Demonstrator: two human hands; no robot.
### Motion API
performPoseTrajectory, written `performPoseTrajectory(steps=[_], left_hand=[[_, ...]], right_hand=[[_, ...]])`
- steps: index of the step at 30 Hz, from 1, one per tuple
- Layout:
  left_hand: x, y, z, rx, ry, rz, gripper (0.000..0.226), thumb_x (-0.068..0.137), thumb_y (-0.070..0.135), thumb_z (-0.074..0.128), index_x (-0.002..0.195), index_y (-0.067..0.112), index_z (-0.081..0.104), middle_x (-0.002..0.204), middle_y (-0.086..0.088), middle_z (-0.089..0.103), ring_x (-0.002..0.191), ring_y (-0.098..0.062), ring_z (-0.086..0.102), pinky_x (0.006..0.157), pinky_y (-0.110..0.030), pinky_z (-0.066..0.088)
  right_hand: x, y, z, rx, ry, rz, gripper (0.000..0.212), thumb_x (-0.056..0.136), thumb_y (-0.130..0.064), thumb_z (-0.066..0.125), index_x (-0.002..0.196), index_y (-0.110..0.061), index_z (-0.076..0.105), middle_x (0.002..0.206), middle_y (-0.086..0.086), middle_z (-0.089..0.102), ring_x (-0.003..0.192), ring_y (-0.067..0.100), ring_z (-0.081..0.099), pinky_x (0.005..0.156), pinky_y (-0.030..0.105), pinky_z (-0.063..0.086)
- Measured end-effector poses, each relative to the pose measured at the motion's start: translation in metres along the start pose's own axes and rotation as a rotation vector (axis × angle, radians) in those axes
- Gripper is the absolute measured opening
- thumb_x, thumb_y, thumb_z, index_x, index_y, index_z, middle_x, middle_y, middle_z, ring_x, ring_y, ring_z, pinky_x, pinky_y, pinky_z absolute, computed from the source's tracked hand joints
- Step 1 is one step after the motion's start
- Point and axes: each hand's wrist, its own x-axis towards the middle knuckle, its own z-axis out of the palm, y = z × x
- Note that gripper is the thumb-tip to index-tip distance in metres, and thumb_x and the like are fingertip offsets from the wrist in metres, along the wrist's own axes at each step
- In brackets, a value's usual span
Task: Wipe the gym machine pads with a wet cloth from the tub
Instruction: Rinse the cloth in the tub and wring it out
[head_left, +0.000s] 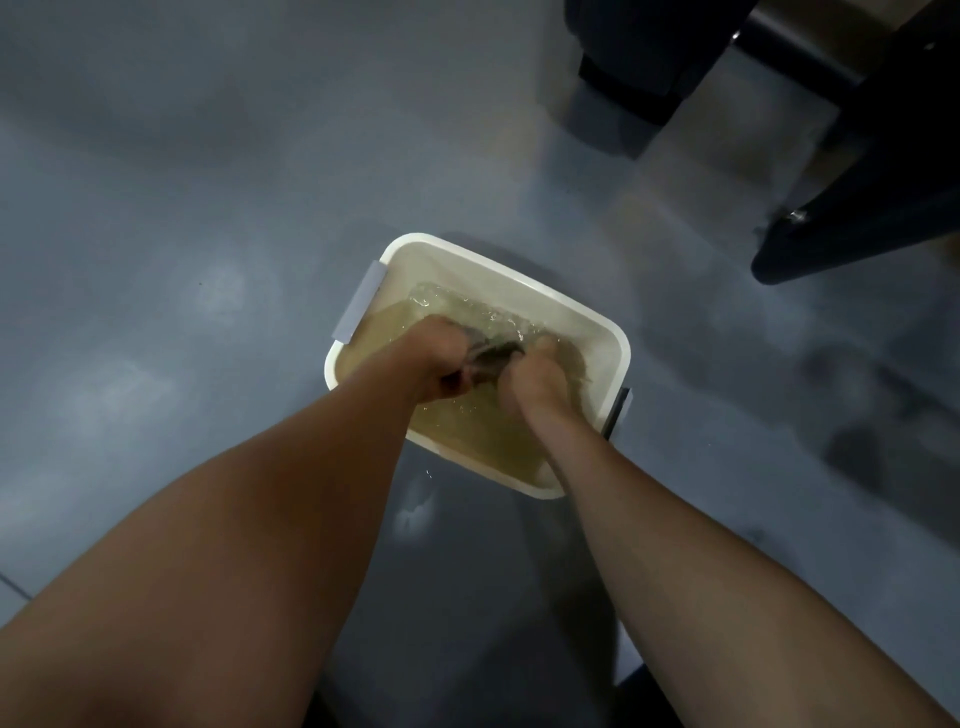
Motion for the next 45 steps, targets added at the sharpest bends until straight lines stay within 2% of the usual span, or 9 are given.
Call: performPoseTrajectory(steps=[3, 7, 10, 16, 22, 29, 35, 41, 45], left_hand=[[-0.003, -0.003, -0.002, -0.060, -0.079, -0.036, 0.021, 0.092, 0.013, 0.050, 0.084, 0.002, 0.066, 0.074, -0.015, 0.056, 0.057, -0.022, 0.047, 0.059, -0.032, 0.041], [0.002, -0.011, -0.003, -0.143, 0.109, -0.118, 0.039, 0.098, 0.037, 0.044, 0.082, 0.006, 0.062, 0.068, -0.012, 0.059, 0.057, -0.022, 0.060, 0.059, -0.030, 0.052], [-0.003, -0.021, -0.003, -0.036, 0.094, -0.064, 0.026, 0.097, 0.001, 0.038, 0.073, 0.006, 0.048, 0.066, -0.009, 0.043, 0.050, -0.019, 0.046, 0.056, -0.027, 0.039], [-0.004, -0.010, 0.008, 0.008, 0.049, -0.059, 0.037, 0.092, -0.001, 0.035, 0.064, 0.018, 0.050, 0.053, -0.003, 0.029, 0.044, -0.013, 0.023, 0.050, -0.024, 0.019], [0.002, -0.016, 0.011, -0.076, 0.109, -0.067, 0.022, 0.100, 0.029, 0.054, 0.107, 0.010, 0.064, 0.090, -0.008, 0.067, 0.073, -0.023, 0.066, 0.059, -0.035, 0.057], [0.000, -0.014, 0.000, -0.126, 0.133, -0.100, 0.038, 0.098, 0.005, 0.039, 0.060, 0.008, 0.041, 0.049, -0.007, 0.040, 0.036, -0.016, 0.042, 0.042, -0.019, 0.035], [-0.009, -0.008, 0.003, 0.010, 0.083, -0.048, 0.030, 0.096, 0.003, 0.037, 0.067, 0.010, 0.045, 0.057, -0.008, 0.035, 0.051, -0.018, 0.031, 0.054, -0.032, 0.028], [-0.008, -0.011, 0.002, -0.041, 0.035, -0.106, 0.026, 0.097, 0.016, 0.046, 0.088, 0.004, 0.068, 0.088, -0.017, 0.066, 0.085, -0.031, 0.064, 0.085, -0.052, 0.059], [-0.013, -0.008, 0.000, -0.113, 0.017, -0.076, 0.031, 0.100, 0.010, 0.033, 0.089, -0.002, 0.059, 0.084, -0.022, 0.061, 0.078, -0.034, 0.062, 0.068, -0.043, 0.056]], right_hand=[[-0.010, -0.006, 0.001, -0.006, -0.208, -0.064, 0.027, 0.106, -0.030, 0.039, 0.126, -0.017, 0.052, 0.107, 0.007, 0.062, 0.085, 0.024, 0.057, 0.073, 0.035, 0.050], [-0.028, -0.019, 0.000, 0.266, -0.270, -0.236, 0.035, 0.094, -0.038, 0.035, 0.069, -0.021, 0.052, 0.061, -0.002, 0.050, 0.058, 0.018, 0.043, 0.056, 0.028, 0.032], [-0.034, -0.024, 0.003, 0.301, -0.144, -0.379, 0.039, 0.089, -0.040, 0.036, 0.059, -0.016, 0.043, 0.057, -0.002, 0.047, 0.058, 0.018, 0.043, 0.058, 0.032, 0.034], [-0.018, -0.020, 0.001, -0.110, 0.083, -0.430, 0.039, 0.105, -0.024, 0.034, 0.076, -0.013, 0.058, 0.076, 0.007, 0.062, 0.071, 0.025, 0.057, 0.062, 0.033, 0.040], [-0.010, -0.011, 0.011, 0.015, -0.075, 0.000, 0.034, 0.105, -0.027, 0.036, 0.131, -0.010, 0.051, 0.124, 0.011, 0.059, 0.110, 0.032, 0.060, 0.089, 0.040, 0.048], [-0.032, -0.019, 0.015, 0.286, -0.069, -0.397, 0.035, 0.088, -0.036, 0.034, 0.059, -0.018, 0.043, 0.059, 0.001, 0.047, 0.058, 0.018, 0.042, 0.055, 0.033, 0.032], [-0.023, -0.006, 0.016, -0.056, 0.038, -0.526, 0.033, 0.098, -0.015, 0.038, 0.075, -0.009, 0.060, 0.073, 0.004, 0.063, 0.069, 0.022, 0.062, 0.059, 0.035, 0.045], [-0.006, -0.001, 0.018, -0.166, -0.043, -0.104, 0.037, 0.102, -0.018, 0.042, 0.133, 0.000, 0.051, 0.121, 0.020, 0.063, 0.108, 0.035, 0.061, 0.076, 0.034, 0.042], [-0.024, -0.020, 0.017, 0.195, -0.279, -0.261, 0.034, 0.105, -0.028, 0.033, 0.100, -0.010, 0.062, 0.085, 0.005, 0.063, 0.072, 0.017, 0.052, 0.061, 0.028, 0.038]])
